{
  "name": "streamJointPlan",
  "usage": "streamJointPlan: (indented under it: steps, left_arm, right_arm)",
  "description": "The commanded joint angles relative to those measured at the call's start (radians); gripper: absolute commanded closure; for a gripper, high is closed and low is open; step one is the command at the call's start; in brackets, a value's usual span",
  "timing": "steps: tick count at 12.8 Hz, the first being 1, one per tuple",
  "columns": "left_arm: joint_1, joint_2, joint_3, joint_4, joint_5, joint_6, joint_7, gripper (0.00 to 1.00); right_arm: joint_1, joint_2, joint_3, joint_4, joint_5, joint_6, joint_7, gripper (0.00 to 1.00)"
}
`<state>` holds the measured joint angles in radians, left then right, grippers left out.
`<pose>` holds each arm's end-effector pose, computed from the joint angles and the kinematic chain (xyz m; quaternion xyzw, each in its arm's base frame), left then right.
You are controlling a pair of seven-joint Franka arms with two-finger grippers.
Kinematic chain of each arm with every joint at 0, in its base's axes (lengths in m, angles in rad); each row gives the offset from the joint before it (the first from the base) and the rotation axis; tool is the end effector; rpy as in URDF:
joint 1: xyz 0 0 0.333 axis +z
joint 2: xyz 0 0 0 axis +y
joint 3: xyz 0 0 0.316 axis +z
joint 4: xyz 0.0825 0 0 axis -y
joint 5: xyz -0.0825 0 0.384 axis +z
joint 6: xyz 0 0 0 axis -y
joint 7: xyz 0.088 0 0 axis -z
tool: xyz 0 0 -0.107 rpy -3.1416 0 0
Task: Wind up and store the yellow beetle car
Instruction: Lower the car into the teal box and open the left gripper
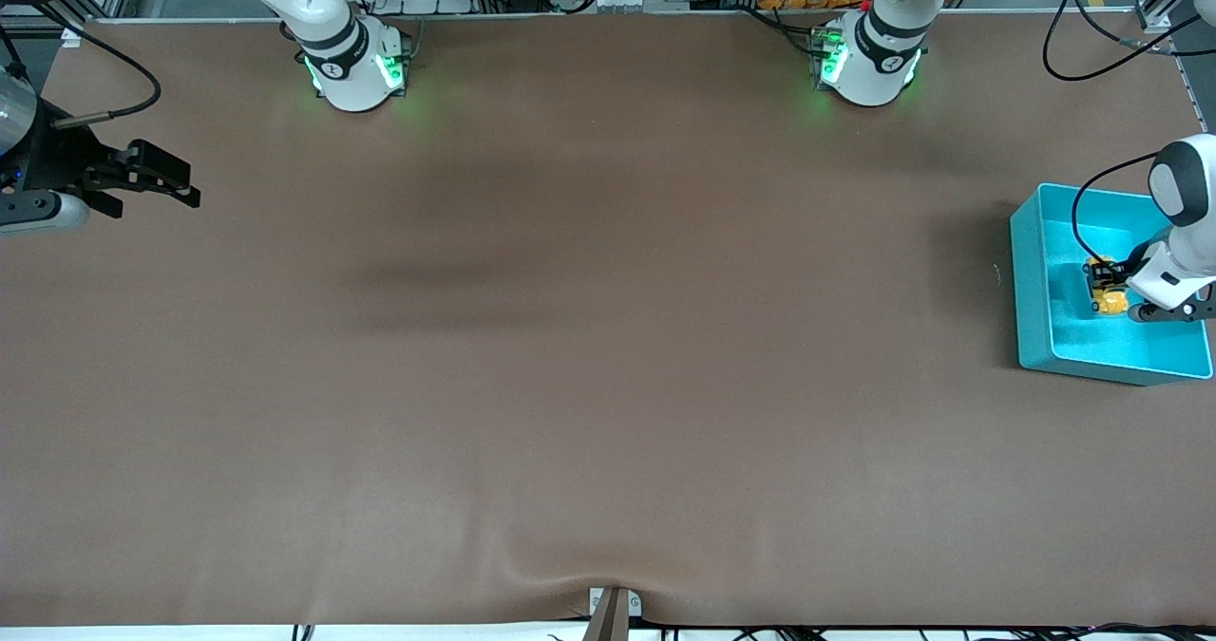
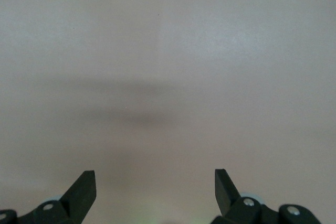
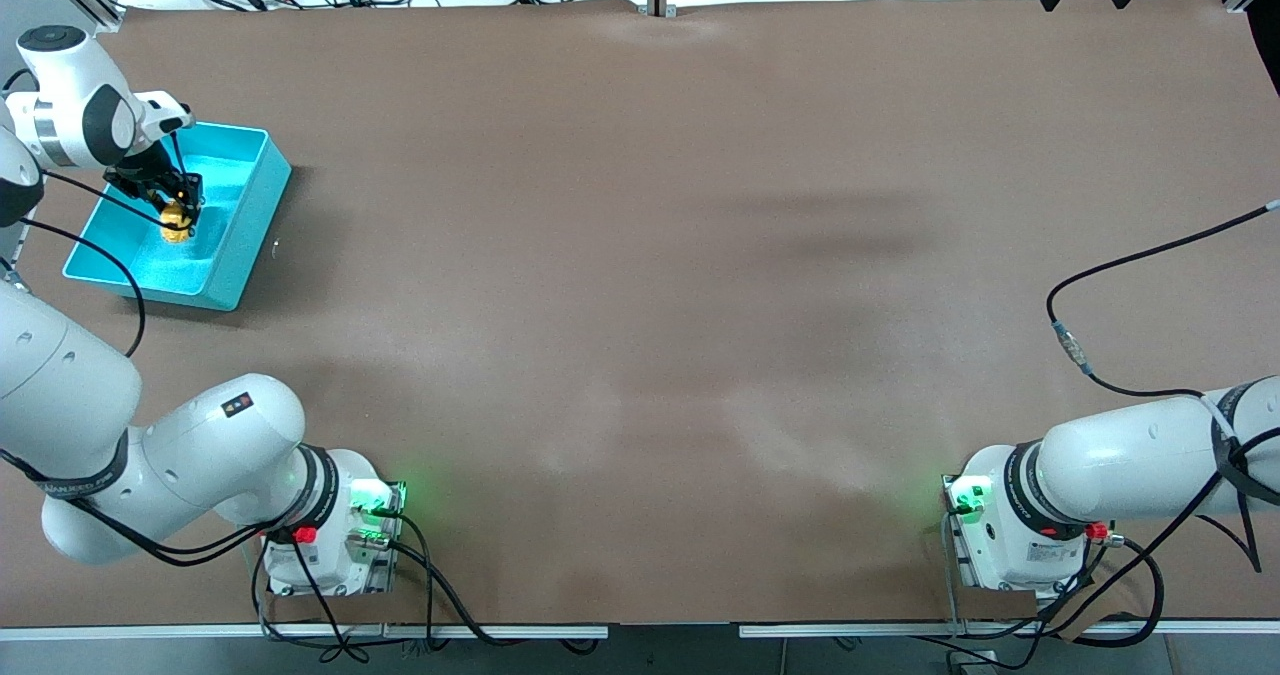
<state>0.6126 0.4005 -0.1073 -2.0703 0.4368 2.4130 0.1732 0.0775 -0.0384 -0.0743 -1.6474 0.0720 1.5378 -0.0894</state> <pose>0.5102 0.2858 0.2319 -0.9926 -0.0021 0.0625 0.1043 0.5374 0.0089 0.6070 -0.9976 -0.0462 0.0340 0.0389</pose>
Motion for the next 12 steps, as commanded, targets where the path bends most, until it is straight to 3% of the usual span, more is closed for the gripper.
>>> streamJointPlan:
  steps: [1,3,4,6,8,9,12]
  left_arm:
    - [0.006,0.021,-0.005,0.012,0.022,0.005,0.002,0.9]
    - [0.006,0.028,-0.006,0.013,0.013,0.005,-0.006,0.73]
    - [0.003,0.031,-0.006,0.013,0.01,0.005,-0.015,0.54]
    - [0.001,0.037,-0.008,0.015,0.007,0.005,-0.018,0.37]
    - [-0.004,0.028,-0.009,0.016,0.007,0.005,-0.018,0.08]
    - [-0.004,0.02,-0.012,0.016,0.007,0.005,-0.02,0.0]
    - [-0.005,-0.015,-0.017,0.018,0.007,0.002,-0.052,0.0]
  right_arm:
    - [0.021,-0.002,-0.013,-0.006,-0.008,0.007,0.019,0.0]
    - [0.019,0.002,-0.013,-0.006,-0.008,0.007,0.019,0.0]
    - [0.019,0.002,-0.013,-0.006,-0.008,0.007,0.019,0.0]
    - [0.021,0.002,-0.013,-0.006,-0.008,0.007,0.019,0.0]
    - [0.021,0.003,-0.013,-0.006,-0.008,0.007,0.019,0.0]
    - [0.019,0.003,-0.013,-0.006,-0.008,0.007,0.019,0.0]
    - [0.019,0.003,-0.013,-0.006,-0.008,0.005,0.019,0.0]
